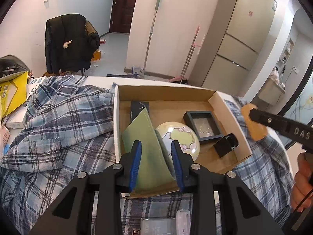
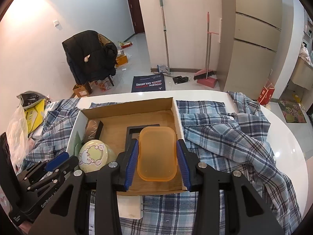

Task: Organize rigid objects
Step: 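Lower the green pouch and orange box into the cardboard box and open both grippers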

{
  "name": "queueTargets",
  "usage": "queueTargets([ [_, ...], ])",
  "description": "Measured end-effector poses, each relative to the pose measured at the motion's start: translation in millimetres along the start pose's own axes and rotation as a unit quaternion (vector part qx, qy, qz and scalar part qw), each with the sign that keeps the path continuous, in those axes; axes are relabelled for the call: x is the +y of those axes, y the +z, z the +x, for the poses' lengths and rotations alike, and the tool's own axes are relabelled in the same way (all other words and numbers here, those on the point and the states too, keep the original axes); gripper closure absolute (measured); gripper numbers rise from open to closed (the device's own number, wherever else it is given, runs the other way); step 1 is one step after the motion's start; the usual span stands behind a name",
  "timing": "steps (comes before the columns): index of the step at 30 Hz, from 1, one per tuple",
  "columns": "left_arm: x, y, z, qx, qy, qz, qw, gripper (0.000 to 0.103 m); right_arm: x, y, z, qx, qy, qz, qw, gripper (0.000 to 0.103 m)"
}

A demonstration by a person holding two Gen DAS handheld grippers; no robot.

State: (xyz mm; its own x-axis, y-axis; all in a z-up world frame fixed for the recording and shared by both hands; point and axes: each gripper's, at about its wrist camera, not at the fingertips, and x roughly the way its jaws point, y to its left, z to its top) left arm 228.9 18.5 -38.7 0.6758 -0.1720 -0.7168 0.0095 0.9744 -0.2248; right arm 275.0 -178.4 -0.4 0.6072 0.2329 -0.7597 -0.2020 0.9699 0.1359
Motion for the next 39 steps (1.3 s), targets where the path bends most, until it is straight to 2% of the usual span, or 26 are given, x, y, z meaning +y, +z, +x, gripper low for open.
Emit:
queueTargets([
  [3,-3,-4,6,0.005,-0.017,-0.009,0.9998,0.051,3,-2,8,0.025,0.048,0.009,0.999,0.065],
  [8,-14,-7,11,0.014,-0.013,0.011,0.9998,0.051,11,-10,19,0.044,0.071,0.009,0.996,0.065],
  [11,-7,0,-8,-0.02,-0.01,-0.005,0.9997,0.048,16,-14,26,0.057,0.084,0.012,0.995,0.065],
  [13,-1,4,-24,-0.056,0.0,-0.015,0.9983,0.028,19,-18,31,0.061,0.086,0.012,0.994,0.065],
  [15,5,6,-41,-0.102,0.013,-0.026,0.9943,0.018,23,-21,36,0.062,0.084,0.007,0.994,0.065],
  [16,8,7,-49,-0.125,0.021,-0.032,0.9914,0.018,25,-23,40,0.064,0.08,0.005,0.995,0.065],
  [18,12,10,-57,-0.143,0.03,-0.034,0.9888,0.018,26,-26,49,0.075,0.076,0.006,0.994,0.065],
  [22,14,13,-55,-0.131,0.056,-0.032,0.9893,0.018,23,-31,63,0.094,0.073,0.009,0.993,0.065],
  [30,7,11,-55,-0.126,0.049,-0.015,0.9906,0.018,26,-32,62,0.089,0.057,-0.007,0.994,0.062],
  [34,-3,13,-71,-0.141,0.045,-0.003,0.989,0.018,30,-25,35,0.054,0.043,-0.025,0.997,0.06],
  [39,-18,17,-103,-0.158,0.035,0.015,0.9867,0.018,29,-20,-26,-0.006,0.036,-0.042,0.998,0.055],
])
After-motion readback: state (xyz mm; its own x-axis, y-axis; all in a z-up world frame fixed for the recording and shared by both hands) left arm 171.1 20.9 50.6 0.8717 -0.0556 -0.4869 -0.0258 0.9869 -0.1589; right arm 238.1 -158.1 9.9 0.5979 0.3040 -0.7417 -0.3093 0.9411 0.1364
